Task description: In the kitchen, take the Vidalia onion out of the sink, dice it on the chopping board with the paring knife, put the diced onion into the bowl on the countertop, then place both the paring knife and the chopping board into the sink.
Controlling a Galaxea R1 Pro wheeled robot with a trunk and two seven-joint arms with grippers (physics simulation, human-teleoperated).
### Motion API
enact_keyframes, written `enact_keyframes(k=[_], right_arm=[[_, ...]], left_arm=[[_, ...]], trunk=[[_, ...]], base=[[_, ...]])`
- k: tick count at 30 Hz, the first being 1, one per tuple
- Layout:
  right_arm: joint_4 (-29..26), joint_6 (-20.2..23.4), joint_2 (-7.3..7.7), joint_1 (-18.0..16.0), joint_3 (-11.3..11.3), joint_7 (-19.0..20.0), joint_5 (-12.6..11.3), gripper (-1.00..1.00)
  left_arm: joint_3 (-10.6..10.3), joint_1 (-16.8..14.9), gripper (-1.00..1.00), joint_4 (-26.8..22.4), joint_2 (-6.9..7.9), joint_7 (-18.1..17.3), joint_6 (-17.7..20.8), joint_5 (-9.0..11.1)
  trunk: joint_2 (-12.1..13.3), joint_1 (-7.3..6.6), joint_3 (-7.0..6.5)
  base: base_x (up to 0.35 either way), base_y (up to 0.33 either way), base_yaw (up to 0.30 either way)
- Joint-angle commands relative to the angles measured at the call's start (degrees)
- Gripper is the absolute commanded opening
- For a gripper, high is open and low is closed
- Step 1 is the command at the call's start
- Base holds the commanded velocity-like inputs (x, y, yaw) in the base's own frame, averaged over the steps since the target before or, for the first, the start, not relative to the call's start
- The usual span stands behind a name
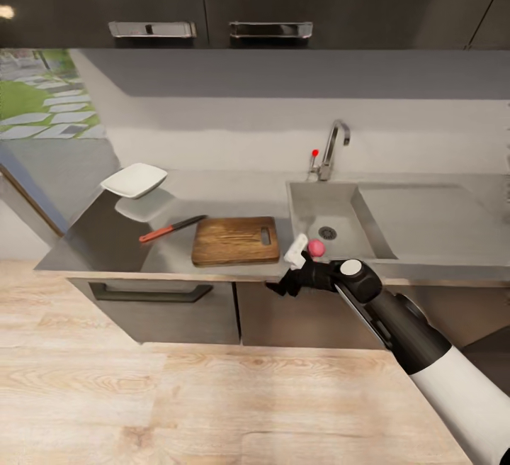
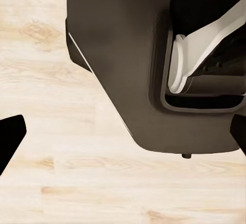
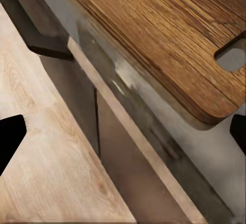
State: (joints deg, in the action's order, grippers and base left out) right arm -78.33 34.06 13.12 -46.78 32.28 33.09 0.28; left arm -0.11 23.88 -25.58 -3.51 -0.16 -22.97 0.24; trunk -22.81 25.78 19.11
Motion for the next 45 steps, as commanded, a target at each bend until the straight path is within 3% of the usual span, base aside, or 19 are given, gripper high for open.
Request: enact_keyframes(k=[1, 9, 13, 16, 20, 21, 24, 26, 28, 31, 33, 39, 40, 44, 45], right_arm=[[-0.1, 0.1, 0.04, -0.1, 0.1, 0.1, 0.1, 1.00], [-0.1, -0.5, 0.08, -0.1, 0.0, 0.0, 0.1, 1.00], [0.0, -4.3, 0.43, -0.1, -0.4, -0.1, -0.9, 1.00], [0.1, -5.2, 0.98, 0.0, -3.1, -0.3, -2.6, 1.00], [0.7, -5.9, 1.19, 0.0, -9.6, -1.7, -5.0, 1.00], [0.9, -6.2, 1.19, 0.0, -10.3, -2.1, -5.2, 1.00], [2.1, -9.1, 1.12, 0.1, -12.8, -5.1, -5.8, 1.00], [3.2, -13.7, 1.06, 1.0, -13.8, -10.5, -6.5, 1.00], [3.4, -15.3, 1.04, 2.2, -14.0, -13.2, -7.7, 1.00], [3.4, -17.6, 1.03, 3.7, -14.2, -17.3, -11.7, 1.00], [3.3, -20.8, 1.08, 5.7, -14.2, -21.2, -14.6, 1.00], [2.7, -29.0, 1.04, 10.5, -14.2, -30.6, -16.2, 1.00], [2.0, -31.6, 1.03, 12.8, -14.1, -33.3, -16.3, 1.00], [-0.5, -34.4, 1.14, 18.7, -14.1, -35.1, -16.3, 1.00], [-6.1, -36.0, 1.33, 26.2, -14.3, -36.3, -16.1, 1.00]], left_arm=[[0.0, 0.0, 1.00, -0.1, 0.00, 0.0, -0.1, 0.0], [0.0, 0.0, 1.00, -0.1, 0.00, 0.0, -0.1, 0.0], [0.0, 0.0, 1.00, -0.1, 0.00, 0.0, -0.1, 0.0], [0.0, 0.0, 1.00, -0.3, -0.06, 0.0, -0.2, -0.1], [0.0, 0.0, 1.00, -0.4, -0.08, 0.0, -0.4, -0.2], [0.0, 0.0, 1.00, -0.4, -0.07, 0.0, -0.4, -0.2], [0.0, 0.0, 1.00, -0.6, 0.04, 0.0, -0.4, -0.3], [0.0, -0.1, 1.00, -0.8, 0.20, 0.0, -0.4, -0.3], [0.0, -0.2, 1.00, -1.1, 0.23, 0.0, -0.4, -0.3], [0.0, -0.3, 1.00, -3.0, 0.31, 0.0, -0.4, -0.2], [0.0, -0.3, 1.00, -5.0, 0.34, 0.1, -0.3, -0.2], [0.0, -0.3, 1.00, -8.1, 0.29, 0.1, -0.2, -0.2], [0.0, -0.7, 1.00, -8.4, 0.37, 0.2, -0.1, -0.2], [0.1, -2.5, 1.00, -9.0, 1.60, 0.3, -0.1, -0.1], [0.2, -4.2, 1.00, -12.0, 2.14, 0.4, 0.0, 0.1]], trunk=[[-0.1, 0.01, 0.01], [-0.1, 0.01, -0.19], [-0.1, 0.01, -0.20], [-0.1, 0.01, -0.20], [-0.1, 0.01, -0.20], [-0.1, 0.01, -0.20], [-0.1, 0.01, -0.20], [-0.1, 0.01, -0.20], [-0.1, 0.01, -0.20], [-0.1, 0.01, -0.20], [-0.1, 0.01, -0.20], [-0.1, 0.01, -0.20], [-0.1, 0.01, -0.20], [-0.1, 0.01, -0.20], [-0.1, 0.01, -0.20]], base=[[-0.346, 0.000, 0.000], [-0.346, 0.000, 0.000], [-0.212, 0.000, 0.000], [-0.058, 0.000, 0.000], [-0.018, 0.000, 0.000], [-0.007, 0.000, 0.000], [-0.003, 0.000, 0.000], [-0.001, 0.000, 0.000], [0.000, 0.000, 0.000], [0.000, 0.000, 0.000], [0.000, 0.000, 0.000], [0.000, 0.000, 0.000], [0.000, 0.000, 0.000], [0.000, 0.000, 0.000], [0.000, 0.000, 0.000]])
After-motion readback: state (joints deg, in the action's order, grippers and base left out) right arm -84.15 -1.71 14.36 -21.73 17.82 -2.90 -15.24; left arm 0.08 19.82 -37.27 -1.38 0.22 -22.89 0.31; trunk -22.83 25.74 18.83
